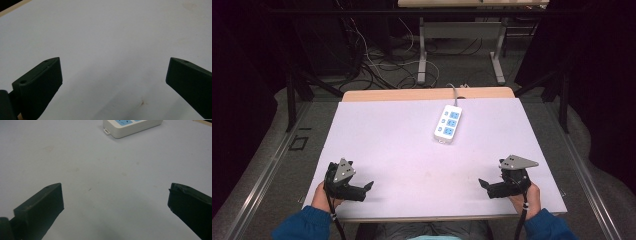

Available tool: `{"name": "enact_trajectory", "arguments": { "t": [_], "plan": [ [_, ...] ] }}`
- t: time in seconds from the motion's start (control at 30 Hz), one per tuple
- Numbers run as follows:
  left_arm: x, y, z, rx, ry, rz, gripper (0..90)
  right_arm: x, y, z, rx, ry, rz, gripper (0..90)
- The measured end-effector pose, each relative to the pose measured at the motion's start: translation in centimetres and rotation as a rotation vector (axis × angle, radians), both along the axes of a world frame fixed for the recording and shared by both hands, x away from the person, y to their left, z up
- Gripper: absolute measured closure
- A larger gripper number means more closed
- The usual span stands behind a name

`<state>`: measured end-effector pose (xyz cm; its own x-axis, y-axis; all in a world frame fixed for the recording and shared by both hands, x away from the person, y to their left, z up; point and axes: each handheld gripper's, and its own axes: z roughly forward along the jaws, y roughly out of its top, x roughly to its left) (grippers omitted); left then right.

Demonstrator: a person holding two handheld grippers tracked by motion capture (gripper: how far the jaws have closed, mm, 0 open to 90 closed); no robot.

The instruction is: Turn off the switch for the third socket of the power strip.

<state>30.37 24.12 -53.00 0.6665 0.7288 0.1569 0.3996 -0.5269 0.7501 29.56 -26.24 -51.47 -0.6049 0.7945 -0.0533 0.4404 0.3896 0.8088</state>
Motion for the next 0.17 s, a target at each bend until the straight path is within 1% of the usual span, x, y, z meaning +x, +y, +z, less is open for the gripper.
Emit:
{"name": "enact_trajectory", "arguments": {
  "t": [0.03,0.17],
  "plan": [
    [0.0,-0.03,-0.03,-0.004,0.002,-0.001,0.5,-0.02,-0.01,-0.01,0.0,-0.008,-0.002,0.0],
    [0.02,-0.02,-0.01,-0.005,0.006,0.001,0.5,0.04,-0.11,0.02,-0.001,-0.014,0.007,0.0]
  ]
}}
